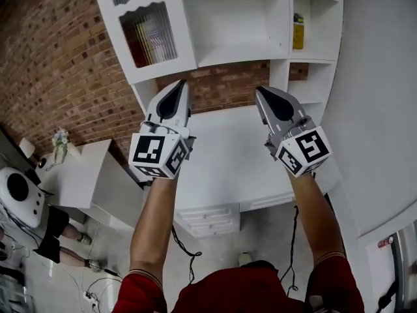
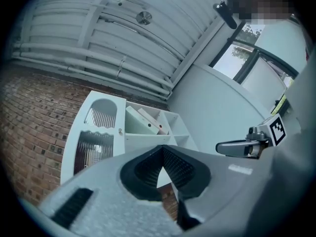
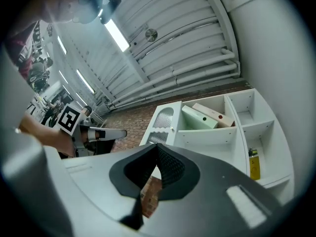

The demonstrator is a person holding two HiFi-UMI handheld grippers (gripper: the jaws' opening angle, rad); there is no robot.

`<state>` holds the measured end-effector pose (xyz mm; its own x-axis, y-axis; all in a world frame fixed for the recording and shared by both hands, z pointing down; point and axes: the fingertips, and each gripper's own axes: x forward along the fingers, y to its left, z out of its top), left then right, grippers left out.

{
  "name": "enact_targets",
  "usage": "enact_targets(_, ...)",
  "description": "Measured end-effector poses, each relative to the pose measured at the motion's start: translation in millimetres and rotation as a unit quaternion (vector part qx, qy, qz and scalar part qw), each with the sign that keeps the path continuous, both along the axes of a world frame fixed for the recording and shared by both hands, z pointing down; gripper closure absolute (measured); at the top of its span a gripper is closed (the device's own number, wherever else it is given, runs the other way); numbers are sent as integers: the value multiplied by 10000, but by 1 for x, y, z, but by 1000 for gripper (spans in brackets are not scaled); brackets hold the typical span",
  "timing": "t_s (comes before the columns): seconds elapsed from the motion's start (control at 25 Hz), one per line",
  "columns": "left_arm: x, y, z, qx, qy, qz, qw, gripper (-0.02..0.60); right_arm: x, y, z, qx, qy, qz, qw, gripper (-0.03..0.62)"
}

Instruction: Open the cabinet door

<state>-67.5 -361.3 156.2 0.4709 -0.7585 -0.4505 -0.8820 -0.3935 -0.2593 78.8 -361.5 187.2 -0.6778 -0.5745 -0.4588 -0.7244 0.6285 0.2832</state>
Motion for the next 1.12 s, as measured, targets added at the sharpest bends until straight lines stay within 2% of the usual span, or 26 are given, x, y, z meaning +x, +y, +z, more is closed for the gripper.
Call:
enact_targets(0.2, 7, -62, -17, -9, -14, -376, 9993, 580, 6, -57, -15, 164, 108, -288, 9994, 582)
enact_targets(0.4, -6, -108, -35, -44, -99, -762, 9970, 578, -8, -94, -16, 211, 276, -542, 9979, 582)
enact_targets(0.8, -37, -176, -89, -37, -77, -985, 9951, 578, -28, -135, -16, 129, 386, -574, 9975, 582)
enact_targets(1.12, -57, -226, -139, 22, 76, -1100, 9939, 521, -32, -162, -34, 46, 293, -629, 9976, 582)
